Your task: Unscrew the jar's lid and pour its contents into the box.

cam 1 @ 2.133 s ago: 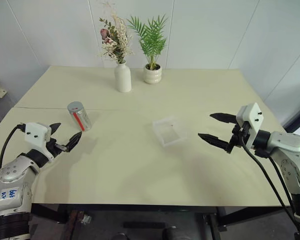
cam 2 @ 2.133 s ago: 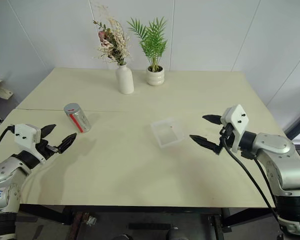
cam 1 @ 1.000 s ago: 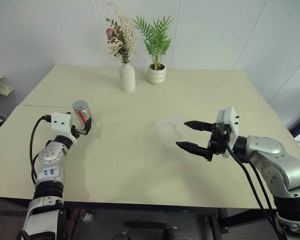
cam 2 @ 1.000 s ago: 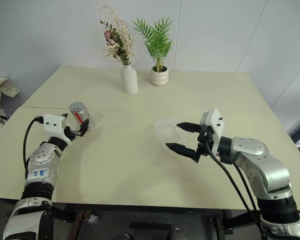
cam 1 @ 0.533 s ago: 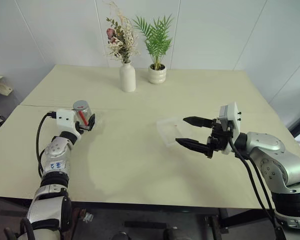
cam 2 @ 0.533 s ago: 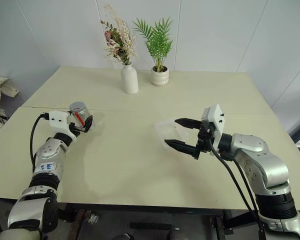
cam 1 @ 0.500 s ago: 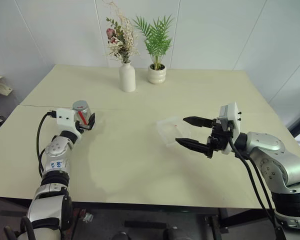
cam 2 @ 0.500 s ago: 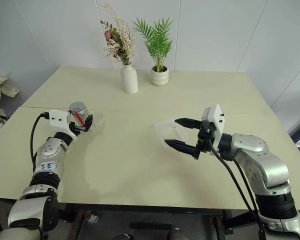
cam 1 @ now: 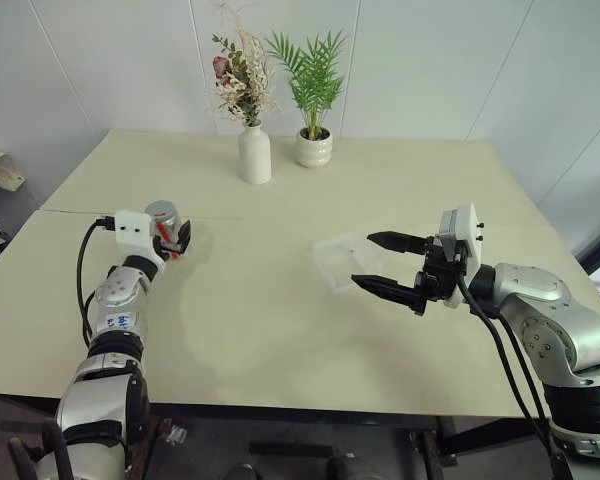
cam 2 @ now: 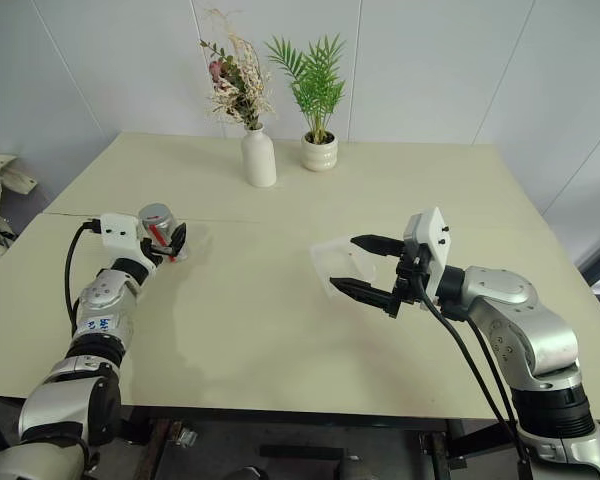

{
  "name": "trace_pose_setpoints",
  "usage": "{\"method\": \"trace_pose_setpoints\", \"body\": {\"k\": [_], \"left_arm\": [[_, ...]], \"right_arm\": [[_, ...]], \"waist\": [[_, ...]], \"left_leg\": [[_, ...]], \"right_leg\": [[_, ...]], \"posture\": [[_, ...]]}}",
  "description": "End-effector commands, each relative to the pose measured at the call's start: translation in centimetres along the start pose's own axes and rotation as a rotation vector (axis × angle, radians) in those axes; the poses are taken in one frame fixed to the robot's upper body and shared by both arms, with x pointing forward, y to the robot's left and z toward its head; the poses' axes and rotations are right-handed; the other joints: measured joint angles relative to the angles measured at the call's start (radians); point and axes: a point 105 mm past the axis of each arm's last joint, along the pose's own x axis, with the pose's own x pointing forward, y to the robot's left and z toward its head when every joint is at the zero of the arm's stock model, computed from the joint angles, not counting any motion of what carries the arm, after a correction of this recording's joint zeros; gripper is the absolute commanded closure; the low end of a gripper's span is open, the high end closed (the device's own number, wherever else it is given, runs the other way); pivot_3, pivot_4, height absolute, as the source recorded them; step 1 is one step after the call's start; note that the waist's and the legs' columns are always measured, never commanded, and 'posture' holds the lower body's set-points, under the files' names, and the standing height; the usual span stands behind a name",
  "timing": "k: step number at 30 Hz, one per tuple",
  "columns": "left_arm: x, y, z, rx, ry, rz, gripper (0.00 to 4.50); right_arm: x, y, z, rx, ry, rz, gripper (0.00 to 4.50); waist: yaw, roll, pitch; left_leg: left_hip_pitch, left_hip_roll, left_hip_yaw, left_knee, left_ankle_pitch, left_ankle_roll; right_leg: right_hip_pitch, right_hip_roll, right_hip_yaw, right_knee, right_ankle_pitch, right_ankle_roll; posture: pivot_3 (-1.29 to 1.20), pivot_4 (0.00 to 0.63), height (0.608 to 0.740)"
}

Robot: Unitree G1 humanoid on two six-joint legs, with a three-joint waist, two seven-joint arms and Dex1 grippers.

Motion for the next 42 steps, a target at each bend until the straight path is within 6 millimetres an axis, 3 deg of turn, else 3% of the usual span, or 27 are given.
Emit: {"method": "trace_pose_setpoints", "body": {"k": [1,7,10,14,16,22,25,31,42], "left_arm": [[0.5,0.4,1.3,0.012,-0.035,0.015,0.01],[0.5,0.4,0.9,0.011,-0.023,0.017,0.01],[0.5,0.5,1.2,0.005,-0.037,0.025,0.61],[0.5,0.4,1.4,-0.001,-0.046,0.014,1.87],[0.5,0.4,1.4,-0.004,-0.049,0.01,2.25],[0.6,-0.4,2.0,-0.018,-0.068,-0.071,2.25],[1.3,-1.6,4.0,-0.024,-0.113,-0.173,2.25],[2.0,-5.9,8.1,-0.038,-0.192,-0.474,2.25],[-0.1,-13.0,11.0,-0.039,-0.21,-0.99,2.25]], "right_arm": [[-0.3,0.1,1.2,-0.055,-0.017,-0.007,0.0],[-0.3,0.1,1.3,-0.057,-0.016,-0.012,0.0],[-0.3,0.0,1.3,-0.057,-0.017,-0.018,0.0],[-0.4,0.0,1.3,-0.056,-0.014,-0.022,0.0],[-0.4,0.0,1.2,-0.056,-0.011,-0.024,0.0],[-0.5,-0.2,1.5,-0.072,-0.006,-0.041,0.0],[-0.6,-0.6,2.1,-0.096,-0.006,-0.071,0.0],[-0.5,-0.7,3.2,-0.14,-0.014,-0.122,0.0],[1.6,-0.4,5.4,-0.169,-0.042,-0.258,0.0]], "waist": [[0.0,0.0,0.0],[0.0,0.0,0.0],[0.0,0.0,0.0],[0.0,0.0,0.0],[0.0,0.0,0.0],[0.0,0.0,0.0],[0.001,0.0,0.0],[0.001,-0.001,0.0],[-0.004,-0.001,0.0]], "left_leg": [[0.0,0.0,0.0,0.0,0.0,0.0],[0.0,0.0,0.0,0.0,0.0,0.0],[0.0,0.0,0.0,0.0,0.0,0.0],[0.0,0.0,0.0,0.0,0.0,0.0],[0.0,0.0,0.0,0.0,0.0,0.0],[0.0,0.0,0.0,0.0,0.0,0.0],[0.0,0.0,0.0,0.0,0.0,0.0],[-0.001,0.0,0.0,0.0,0.0,0.0],[-0.001,0.0,0.0,0.0,0.001,0.0]], "right_leg": [[0.0,0.0,0.0,0.0,0.0,0.0],[0.0,0.0,0.0,0.0,0.0,0.0],[0.0,0.0,0.0,0.0,0.0,0.0],[0.0,0.0,0.0,0.0,0.0,0.0],[0.0,0.0,0.0,0.0,0.0,0.0],[0.0,0.0,0.0,0.0,0.0,0.0],[0.0,0.0,0.0,0.0,0.0,0.0],[0.0,0.0,0.0,0.0,0.0,0.0],[-0.001,0.001,0.001,0.001,0.0,0.0]], "posture": [[0.0,0.15,0.74],[0.0,0.15,0.74],[0.0,0.15,0.74],[0.0,0.15,0.74],[0.0,0.15,0.74],[0.0,0.15,0.74],[0.0,0.15,0.74],[0.0,0.15,0.74],[0.0,0.15,0.74]]}}
